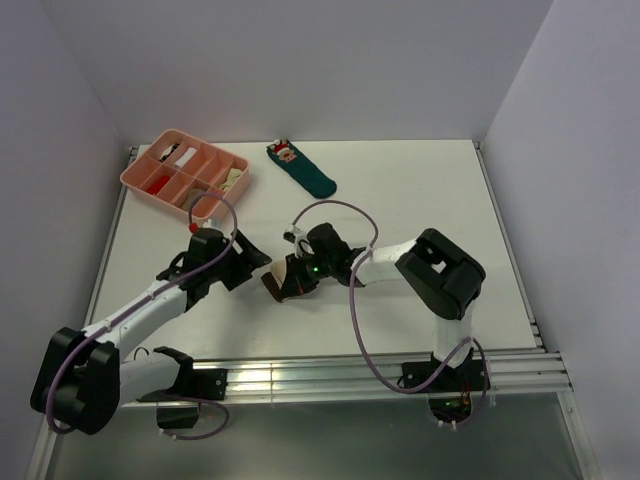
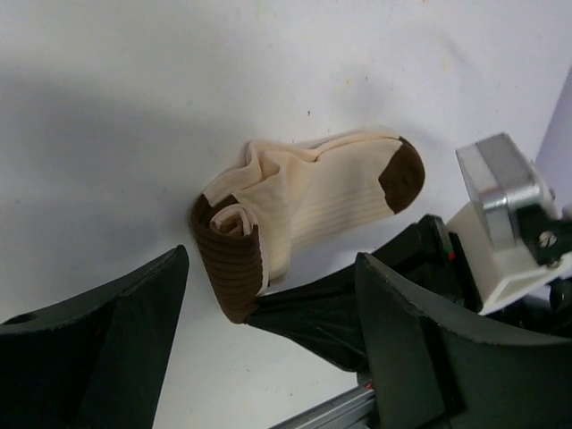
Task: Roll the socks
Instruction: Roll the sock at the center of the board.
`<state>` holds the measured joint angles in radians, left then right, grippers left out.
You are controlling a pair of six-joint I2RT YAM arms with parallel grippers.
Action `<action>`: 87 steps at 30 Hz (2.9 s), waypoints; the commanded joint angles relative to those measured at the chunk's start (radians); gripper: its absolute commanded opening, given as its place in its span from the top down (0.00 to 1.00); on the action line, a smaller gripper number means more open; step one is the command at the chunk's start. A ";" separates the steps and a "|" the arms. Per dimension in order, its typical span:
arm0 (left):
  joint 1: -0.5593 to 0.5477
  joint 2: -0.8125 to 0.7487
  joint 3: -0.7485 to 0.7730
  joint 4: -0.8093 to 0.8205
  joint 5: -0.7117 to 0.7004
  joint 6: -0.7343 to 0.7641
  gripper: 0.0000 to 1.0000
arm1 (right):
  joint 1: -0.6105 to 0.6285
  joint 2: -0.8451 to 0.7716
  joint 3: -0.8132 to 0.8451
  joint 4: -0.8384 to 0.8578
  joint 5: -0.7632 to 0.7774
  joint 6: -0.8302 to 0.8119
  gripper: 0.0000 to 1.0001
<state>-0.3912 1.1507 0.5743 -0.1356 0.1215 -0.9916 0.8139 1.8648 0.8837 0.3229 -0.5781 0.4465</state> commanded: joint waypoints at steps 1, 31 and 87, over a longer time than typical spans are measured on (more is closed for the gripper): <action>0.002 -0.049 -0.083 0.195 0.075 -0.094 0.20 | -0.027 0.037 0.047 -0.010 -0.178 0.043 1.00; 0.000 0.265 -0.120 0.197 -0.003 -0.073 0.53 | -0.044 0.139 0.189 -0.119 -0.209 0.057 1.00; -0.094 0.682 0.596 -0.766 -0.197 0.053 1.00 | 0.452 0.151 0.258 -0.133 1.113 -0.341 0.56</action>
<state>-0.4755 1.8042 1.1790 -0.8410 -0.0769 -0.9623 1.2610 1.9827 1.1118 0.2157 0.4683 0.0948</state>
